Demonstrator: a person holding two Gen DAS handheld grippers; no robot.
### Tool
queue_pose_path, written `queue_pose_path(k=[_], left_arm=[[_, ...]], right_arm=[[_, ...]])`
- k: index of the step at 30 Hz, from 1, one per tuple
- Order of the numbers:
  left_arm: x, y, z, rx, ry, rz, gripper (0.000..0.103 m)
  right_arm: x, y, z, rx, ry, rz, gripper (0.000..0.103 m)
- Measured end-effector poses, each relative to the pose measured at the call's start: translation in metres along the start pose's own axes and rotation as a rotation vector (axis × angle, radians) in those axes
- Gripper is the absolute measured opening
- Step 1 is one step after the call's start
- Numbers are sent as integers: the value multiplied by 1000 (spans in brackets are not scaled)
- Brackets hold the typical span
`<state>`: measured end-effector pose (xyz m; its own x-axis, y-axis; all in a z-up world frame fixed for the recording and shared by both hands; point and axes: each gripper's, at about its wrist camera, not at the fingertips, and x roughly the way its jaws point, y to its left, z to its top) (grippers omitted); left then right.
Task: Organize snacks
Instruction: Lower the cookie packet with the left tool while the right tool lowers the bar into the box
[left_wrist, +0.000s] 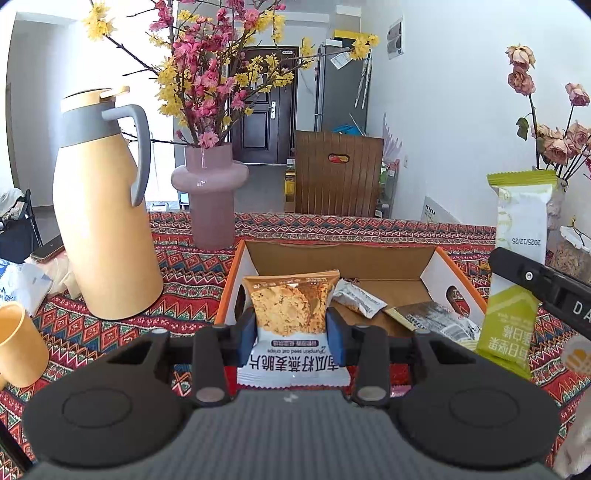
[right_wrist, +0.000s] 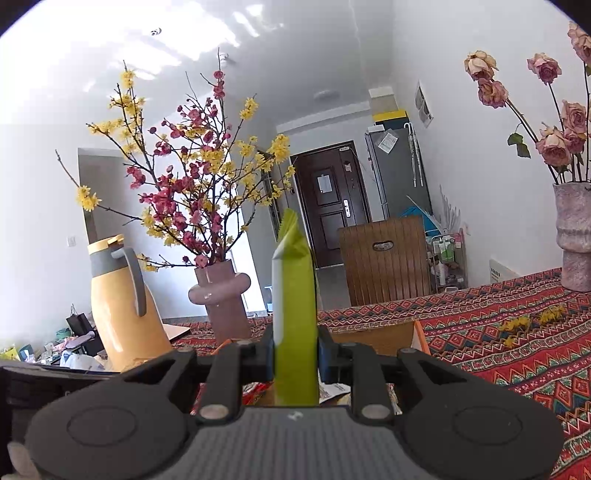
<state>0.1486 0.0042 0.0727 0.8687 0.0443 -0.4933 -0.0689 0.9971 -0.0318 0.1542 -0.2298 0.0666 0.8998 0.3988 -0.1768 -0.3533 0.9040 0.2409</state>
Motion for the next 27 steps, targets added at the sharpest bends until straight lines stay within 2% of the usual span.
queue_pose_path(k=[6,12,17,21,24,25,26,27], left_arm=[[26,-5,10,-10,-22,2,40],[61,-2,6,-37,-32,31,40],[87,3,-8,-38,-25,51,40],[92,4,-12,-33,-7,44,40],[91,5,-13,-36,-14,35,46],[89,5,-14,-36,-20,35,50],[88,5,-13,-37,-28,37,59],[87,5,-13,-38,-39,43,73]], right_arm=[[49,-2,10,36,44,3,21],[95,-7,-1,42,121,-13,21],[113,-18,-17,75,154,-15,21],[126,-20,-27,84,198,-16,21],[130,-21,-31,86,222,-23,25],[130,-21,-31,87,222,-30,33],[128,-23,-30,91,218,-32,41],[125,-23,-30,95,208,-37,64]])
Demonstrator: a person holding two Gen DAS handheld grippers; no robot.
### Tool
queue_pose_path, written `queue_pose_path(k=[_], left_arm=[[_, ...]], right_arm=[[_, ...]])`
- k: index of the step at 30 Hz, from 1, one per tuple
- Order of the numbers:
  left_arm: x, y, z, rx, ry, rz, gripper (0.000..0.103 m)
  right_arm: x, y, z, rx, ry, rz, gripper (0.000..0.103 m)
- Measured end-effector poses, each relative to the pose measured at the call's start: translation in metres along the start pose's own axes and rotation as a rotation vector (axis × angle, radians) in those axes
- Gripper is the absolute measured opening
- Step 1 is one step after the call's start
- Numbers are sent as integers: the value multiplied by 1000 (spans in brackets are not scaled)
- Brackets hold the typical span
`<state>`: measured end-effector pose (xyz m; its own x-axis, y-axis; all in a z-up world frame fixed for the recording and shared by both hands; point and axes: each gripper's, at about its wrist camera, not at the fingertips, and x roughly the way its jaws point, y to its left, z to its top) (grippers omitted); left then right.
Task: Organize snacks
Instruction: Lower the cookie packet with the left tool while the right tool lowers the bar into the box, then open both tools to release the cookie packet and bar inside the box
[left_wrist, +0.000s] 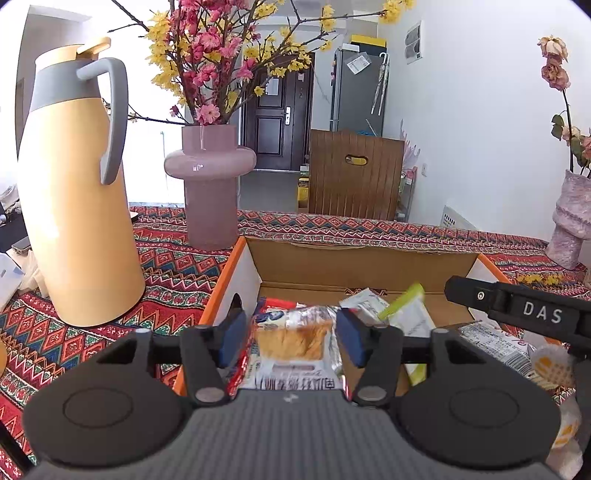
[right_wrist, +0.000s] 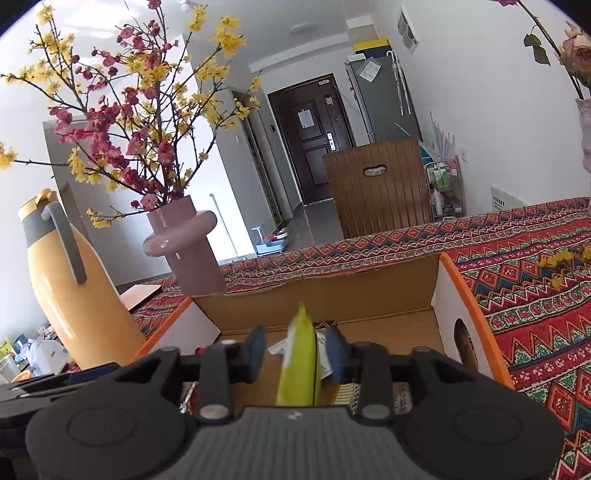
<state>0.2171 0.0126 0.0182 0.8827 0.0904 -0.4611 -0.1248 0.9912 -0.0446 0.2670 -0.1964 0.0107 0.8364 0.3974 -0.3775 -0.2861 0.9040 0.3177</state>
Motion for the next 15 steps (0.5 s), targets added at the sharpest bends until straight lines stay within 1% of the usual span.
queue_pose_path(k=[1,2,3,4,5,12,15], left_arm=[[-2,0,0,-2,-10,8,80],[-4,0,0,-6,-20,18,92],[-6,0,0,-10,-29,25,99],[-8,1,0,-13,-37,28,102],[-9,1,0,-17,-44,29,103],[-10,3,1,-25,-42,28,103],[-17,3,3,-30,-52,26,103]], right_arm=[[-4,0,0,2,-16,-14,85],[-8,0,0,2,-34,-28,93],[-12,-2,1,2,-53,-36,98],[-16,-3,2,5,-66,-39,101],[-19,-4,3,10,-74,-37,103],[-28,-6,7,11,-81,-46,103],[-38,-3,10,-1,-106,-46,103]])
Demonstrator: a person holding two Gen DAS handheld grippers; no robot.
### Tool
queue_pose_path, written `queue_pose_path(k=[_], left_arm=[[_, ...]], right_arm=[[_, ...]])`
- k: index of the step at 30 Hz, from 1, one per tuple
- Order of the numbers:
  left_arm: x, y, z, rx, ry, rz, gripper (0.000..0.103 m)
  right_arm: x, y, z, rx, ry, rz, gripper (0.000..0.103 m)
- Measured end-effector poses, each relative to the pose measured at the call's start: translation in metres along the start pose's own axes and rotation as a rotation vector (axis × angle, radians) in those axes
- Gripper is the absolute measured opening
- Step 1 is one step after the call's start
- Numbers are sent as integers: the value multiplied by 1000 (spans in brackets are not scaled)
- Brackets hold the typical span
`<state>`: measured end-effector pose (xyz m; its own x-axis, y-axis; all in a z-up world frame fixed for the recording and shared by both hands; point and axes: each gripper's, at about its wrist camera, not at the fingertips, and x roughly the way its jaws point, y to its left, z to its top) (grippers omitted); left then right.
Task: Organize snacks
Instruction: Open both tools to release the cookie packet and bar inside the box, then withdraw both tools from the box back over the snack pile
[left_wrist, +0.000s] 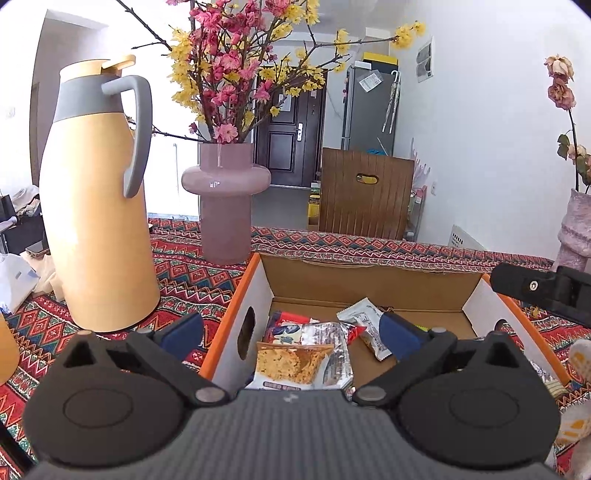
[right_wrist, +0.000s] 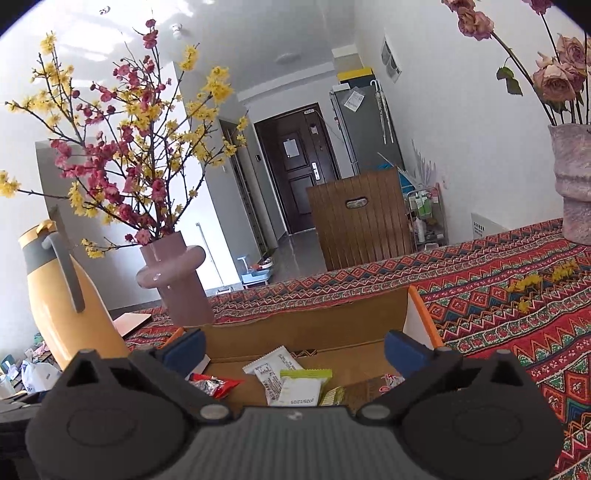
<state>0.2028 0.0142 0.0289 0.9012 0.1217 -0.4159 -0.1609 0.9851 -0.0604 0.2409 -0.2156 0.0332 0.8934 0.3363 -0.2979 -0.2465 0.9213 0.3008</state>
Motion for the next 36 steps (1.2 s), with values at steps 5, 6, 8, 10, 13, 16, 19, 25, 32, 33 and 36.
queue_pose_path(k=[5,6,8,10,13,16,19,25,32,33,36], left_arm=[[-19,0,9,2,-16,4,103],[-23,0,10,3,-17,1,103],[-31,1,10,6,-11,-9,103],[-37,3,8,11,0,-16,103],[-47,5,4,17,16,-26,103],[-56,9,-2,27,30,-38,103],[-64,11,-11,45,47,-45,103],[-75,18,-31,66,88,-56,103],[-77,32,-58,61,142,-47,103],[-77,35,-62,58,147,-49,103],[-78,42,-72,50,158,-49,103]], right_arm=[[-31,6,9,-27,-71,-3,103],[-38,7,10,-32,-82,-2,103],[-53,7,11,-43,-97,4,103],[-67,8,10,-56,-107,4,103],[-84,8,5,-74,-102,2,103],[-100,7,-4,-94,-92,-12,103],[-110,6,-14,-108,-70,-25,103],[-124,6,-42,-138,6,-50,103],[-131,3,-79,-159,130,-87,103],[-132,2,-83,-160,147,-94,103],[-133,-1,-97,-160,204,-109,103]])
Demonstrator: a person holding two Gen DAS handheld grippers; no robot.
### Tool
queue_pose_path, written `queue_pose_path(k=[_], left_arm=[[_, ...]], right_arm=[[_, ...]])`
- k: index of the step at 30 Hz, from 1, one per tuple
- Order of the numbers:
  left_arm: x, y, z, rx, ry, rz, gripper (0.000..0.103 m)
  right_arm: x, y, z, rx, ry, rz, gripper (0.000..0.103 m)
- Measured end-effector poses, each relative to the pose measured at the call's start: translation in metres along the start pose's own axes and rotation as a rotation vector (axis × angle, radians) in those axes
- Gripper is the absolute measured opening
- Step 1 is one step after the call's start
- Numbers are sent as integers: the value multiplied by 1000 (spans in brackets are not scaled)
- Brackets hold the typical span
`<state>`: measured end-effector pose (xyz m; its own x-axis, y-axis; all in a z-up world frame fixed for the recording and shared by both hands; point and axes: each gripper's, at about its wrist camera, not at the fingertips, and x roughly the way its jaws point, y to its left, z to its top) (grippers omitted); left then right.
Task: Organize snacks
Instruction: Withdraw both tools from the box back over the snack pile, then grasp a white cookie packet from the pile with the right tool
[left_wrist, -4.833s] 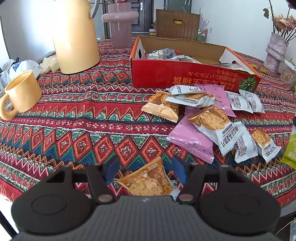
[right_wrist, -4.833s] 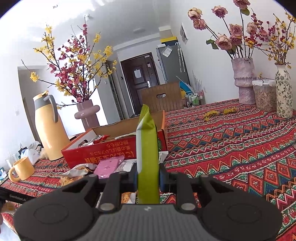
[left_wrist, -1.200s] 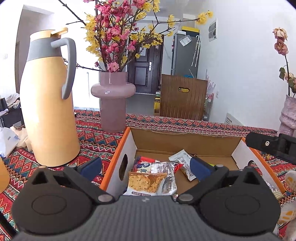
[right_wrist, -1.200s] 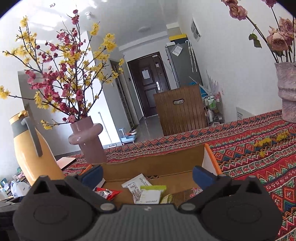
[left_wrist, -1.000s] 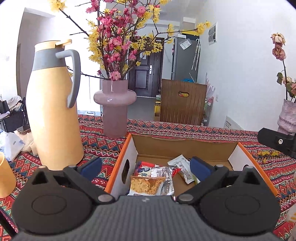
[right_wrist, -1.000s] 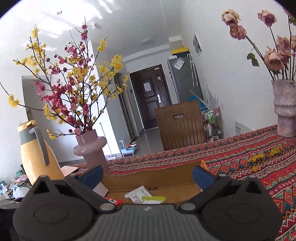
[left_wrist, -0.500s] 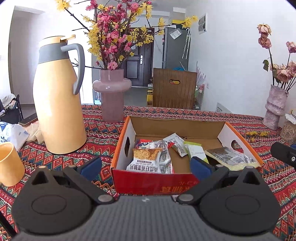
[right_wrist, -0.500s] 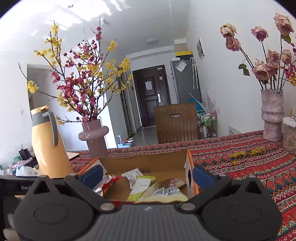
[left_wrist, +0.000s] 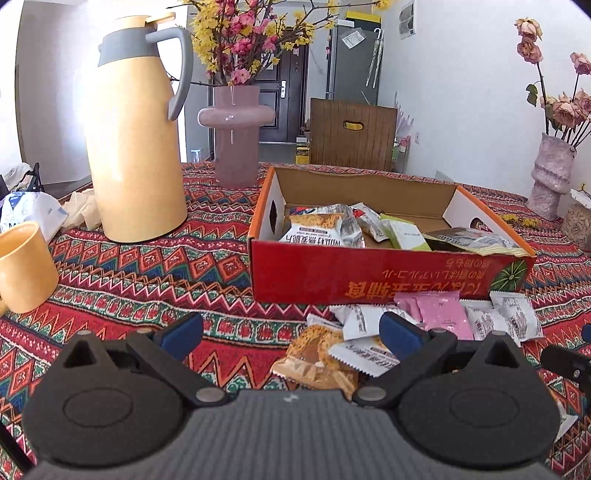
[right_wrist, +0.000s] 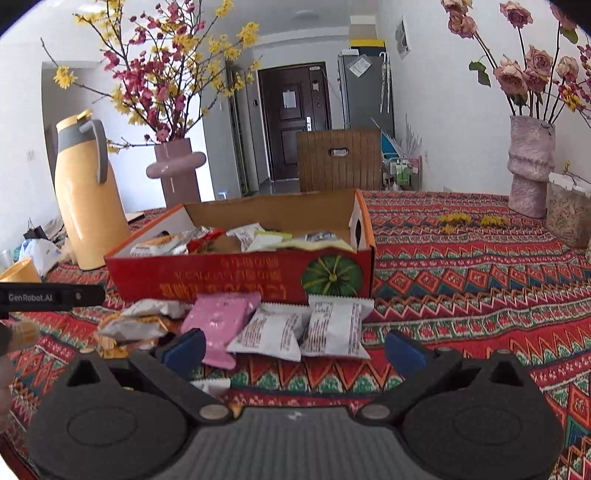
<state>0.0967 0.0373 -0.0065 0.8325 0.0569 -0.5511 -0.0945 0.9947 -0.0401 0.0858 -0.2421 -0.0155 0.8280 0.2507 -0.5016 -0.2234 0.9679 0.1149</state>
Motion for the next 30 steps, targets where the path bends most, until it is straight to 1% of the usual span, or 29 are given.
queue_pose_path(k=[4,7,12,13,19,24,27,29,30], left_arm=[[0,6,-12,-8,-1,-2,103],[-1,10,-19,-14,-18,-6,103],[3,15,-22,-33,-6,-10,103],[4,15,-22,-34,-5,-10,103],[5,15,-23,-41,-6,-13,103],[6,16,-24,-50,-2,-17,103],[6,16,-24,-53,-2,-18,103],[7,16,-24,-52,-1,-15,103],[7,16,-24,-53,-1,-15,103]], right_arm=[[5,1,-17,-8,81,-11,103],[8,4,-24,-21,120,-30,103],[20,5,-32,-35,188,-73,103],[21,8,-34,-55,187,-93,103],[20,8,-36,-41,172,-106,103],[19,9,-35,-66,180,-69,103],[19,10,-35,-63,179,-68,103],[17,11,-35,-61,173,-67,92],[15,13,-34,-67,164,-55,76]])
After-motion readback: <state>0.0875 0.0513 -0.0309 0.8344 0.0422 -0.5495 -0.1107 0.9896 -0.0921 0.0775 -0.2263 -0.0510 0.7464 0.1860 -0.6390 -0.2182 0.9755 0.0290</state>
